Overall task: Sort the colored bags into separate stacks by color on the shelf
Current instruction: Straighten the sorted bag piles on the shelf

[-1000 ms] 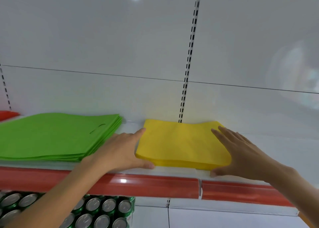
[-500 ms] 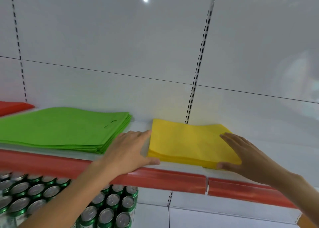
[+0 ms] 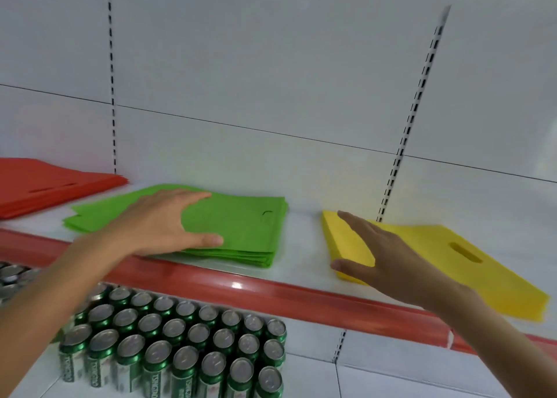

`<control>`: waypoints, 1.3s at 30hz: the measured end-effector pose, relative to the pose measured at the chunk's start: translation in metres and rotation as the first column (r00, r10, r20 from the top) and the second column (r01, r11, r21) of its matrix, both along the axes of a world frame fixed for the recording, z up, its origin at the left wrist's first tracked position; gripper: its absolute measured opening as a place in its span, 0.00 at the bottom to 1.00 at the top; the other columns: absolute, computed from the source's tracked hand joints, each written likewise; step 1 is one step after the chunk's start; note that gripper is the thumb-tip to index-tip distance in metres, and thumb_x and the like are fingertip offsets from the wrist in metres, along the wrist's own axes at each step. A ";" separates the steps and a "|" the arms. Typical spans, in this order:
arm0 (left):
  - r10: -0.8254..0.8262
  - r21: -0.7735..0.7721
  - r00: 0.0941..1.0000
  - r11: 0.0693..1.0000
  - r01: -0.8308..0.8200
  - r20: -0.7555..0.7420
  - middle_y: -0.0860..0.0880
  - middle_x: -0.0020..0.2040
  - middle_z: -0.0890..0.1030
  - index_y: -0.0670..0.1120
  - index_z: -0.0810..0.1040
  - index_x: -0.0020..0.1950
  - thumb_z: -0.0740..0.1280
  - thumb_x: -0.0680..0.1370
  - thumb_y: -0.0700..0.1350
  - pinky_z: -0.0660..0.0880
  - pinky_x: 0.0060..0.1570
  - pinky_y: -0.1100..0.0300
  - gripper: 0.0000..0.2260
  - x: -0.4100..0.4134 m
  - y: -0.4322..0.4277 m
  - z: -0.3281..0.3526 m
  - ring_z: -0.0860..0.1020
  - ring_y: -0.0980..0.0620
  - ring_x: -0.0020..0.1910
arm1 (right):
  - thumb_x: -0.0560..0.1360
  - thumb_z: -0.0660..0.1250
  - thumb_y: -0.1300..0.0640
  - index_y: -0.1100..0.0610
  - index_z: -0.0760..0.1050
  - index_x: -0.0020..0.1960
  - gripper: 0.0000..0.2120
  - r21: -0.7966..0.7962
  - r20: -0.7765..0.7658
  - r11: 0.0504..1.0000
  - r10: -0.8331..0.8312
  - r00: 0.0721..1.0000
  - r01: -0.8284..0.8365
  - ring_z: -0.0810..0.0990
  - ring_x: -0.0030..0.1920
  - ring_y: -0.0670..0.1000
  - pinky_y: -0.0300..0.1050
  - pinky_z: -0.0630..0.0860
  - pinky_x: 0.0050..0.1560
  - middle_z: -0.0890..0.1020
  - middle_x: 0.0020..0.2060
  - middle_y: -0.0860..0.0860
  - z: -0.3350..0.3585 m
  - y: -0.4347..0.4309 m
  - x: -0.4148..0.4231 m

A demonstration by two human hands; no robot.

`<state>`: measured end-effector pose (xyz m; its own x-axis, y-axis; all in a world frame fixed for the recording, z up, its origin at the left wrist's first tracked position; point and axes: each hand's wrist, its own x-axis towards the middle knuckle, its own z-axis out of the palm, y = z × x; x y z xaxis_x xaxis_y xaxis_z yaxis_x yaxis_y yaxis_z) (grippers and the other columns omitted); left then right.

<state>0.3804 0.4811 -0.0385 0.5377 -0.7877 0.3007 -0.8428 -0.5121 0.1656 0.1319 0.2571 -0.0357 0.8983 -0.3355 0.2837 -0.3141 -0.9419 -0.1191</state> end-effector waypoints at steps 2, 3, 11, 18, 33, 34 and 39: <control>-0.014 -0.011 0.998 1.000 0.013 -0.059 0.54 0.75 0.60 0.59 0.55 0.74 0.47 0.42 0.85 0.59 0.72 0.52 0.63 0.022 0.013 0.000 0.60 0.53 0.72 | 0.57 0.46 0.19 0.46 0.50 0.76 0.53 0.096 -0.011 0.995 -0.012 1.000 0.013 0.59 0.72 0.42 0.31 0.55 0.65 0.60 0.74 0.44 -0.003 0.011 0.017; -0.017 -0.002 0.996 1.000 0.017 -0.084 0.53 0.75 0.59 0.58 0.54 0.75 0.49 0.41 0.85 0.58 0.72 0.52 0.64 0.038 0.022 0.000 0.60 0.52 0.73 | 0.54 0.44 0.16 0.46 0.51 0.76 0.58 0.121 -0.027 0.992 -0.032 0.999 0.035 0.60 0.72 0.42 0.33 0.56 0.66 0.61 0.74 0.44 -0.004 0.018 0.027; 0.031 0.264 0.985 0.964 0.016 -0.171 0.48 0.77 0.50 0.53 0.47 0.77 0.49 0.36 0.84 0.52 0.71 0.59 0.72 0.130 0.077 -0.008 0.52 0.51 0.75 | 0.52 0.53 0.22 0.50 0.49 0.77 0.59 0.181 -0.160 0.969 -0.137 0.978 0.166 0.60 0.72 0.45 0.38 0.59 0.69 0.60 0.74 0.45 -0.003 0.082 0.092; -0.088 0.189 0.966 0.973 0.136 -0.242 0.52 0.75 0.58 0.53 0.50 0.76 0.55 0.39 0.83 0.56 0.69 0.65 0.70 0.163 0.082 -0.016 0.60 0.55 0.72 | 0.63 0.62 0.29 0.51 0.58 0.74 0.46 0.197 -0.117 0.952 -0.215 0.970 0.234 0.70 0.65 0.45 0.36 0.67 0.63 0.69 0.69 0.46 -0.005 0.101 0.111; -0.200 0.038 0.944 0.975 0.217 -0.261 0.49 0.72 0.67 0.54 0.51 0.77 0.61 0.37 0.81 0.63 0.65 0.64 0.71 0.174 0.060 -0.019 0.67 0.51 0.69 | 0.68 0.76 0.51 0.53 0.67 0.70 0.33 0.195 -0.065 0.916 -0.346 0.936 0.351 0.73 0.46 0.48 0.34 0.68 0.41 0.77 0.58 0.52 -0.013 0.082 0.127; -0.211 0.022 0.942 0.974 0.224 -0.262 0.48 0.70 0.69 0.54 0.50 0.77 0.63 0.38 0.80 0.65 0.64 0.62 0.70 0.175 0.058 -0.019 0.69 0.51 0.67 | 0.67 0.76 0.52 0.53 0.67 0.69 0.34 0.211 -0.048 0.911 -0.351 0.935 0.353 0.73 0.47 0.49 0.37 0.69 0.44 0.77 0.58 0.52 -0.013 0.081 0.128; -0.232 -0.022 0.852 0.968 0.252 -0.470 0.59 0.68 0.66 0.54 0.44 0.75 0.67 0.32 0.75 0.61 0.48 0.77 0.75 0.164 0.066 -0.010 0.70 0.60 0.63 | 0.65 0.76 0.45 0.50 0.64 0.71 0.38 0.330 -0.075 0.869 -0.364 0.928 0.368 0.72 0.56 0.49 0.39 0.67 0.53 0.73 0.54 0.48 -0.011 0.083 0.126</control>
